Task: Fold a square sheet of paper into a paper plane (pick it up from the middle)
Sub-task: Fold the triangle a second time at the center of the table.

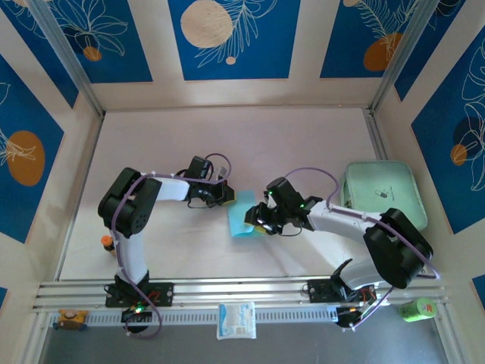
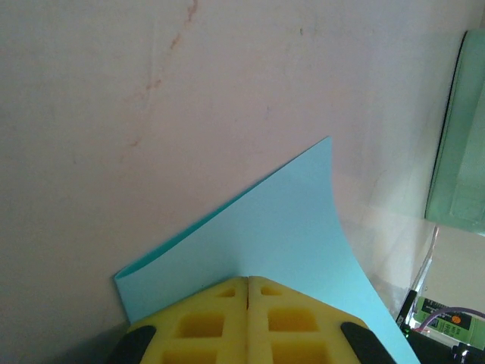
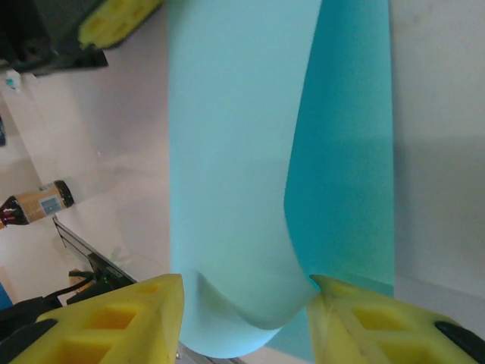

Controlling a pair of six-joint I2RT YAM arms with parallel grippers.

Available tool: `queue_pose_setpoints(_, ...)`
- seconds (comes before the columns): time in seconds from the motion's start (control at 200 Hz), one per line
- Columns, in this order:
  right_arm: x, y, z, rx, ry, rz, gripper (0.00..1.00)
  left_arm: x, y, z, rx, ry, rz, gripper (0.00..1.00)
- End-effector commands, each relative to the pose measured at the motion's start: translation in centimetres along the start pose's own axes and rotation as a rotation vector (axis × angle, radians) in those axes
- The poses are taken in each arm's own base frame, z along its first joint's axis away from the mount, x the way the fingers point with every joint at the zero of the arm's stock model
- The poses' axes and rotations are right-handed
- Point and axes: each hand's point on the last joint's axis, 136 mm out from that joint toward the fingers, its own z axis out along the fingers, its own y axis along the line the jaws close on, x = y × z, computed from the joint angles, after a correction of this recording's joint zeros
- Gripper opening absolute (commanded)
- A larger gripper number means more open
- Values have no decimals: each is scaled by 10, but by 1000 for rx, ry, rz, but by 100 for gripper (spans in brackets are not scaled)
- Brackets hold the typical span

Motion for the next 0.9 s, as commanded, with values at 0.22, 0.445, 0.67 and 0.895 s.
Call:
queue_pose_setpoints(0.22, -13, 10, 6, -125, 22, -68, 53, 28, 38, 12, -104, 82, -100, 0)
queue_pose_setpoints(0.445, -20, 4, 11, -150, 45, -81, 51, 28, 36, 12, -102, 82, -97, 0)
queue_pose_setpoints(0.67, -29, 1, 8, -206, 43, -109, 49, 28, 36, 12, -102, 81, -95, 0)
queue_pose_setpoints(0.895, -24, -2, 10, -235, 86, -103, 40, 26, 30, 11, -88, 73, -90, 0)
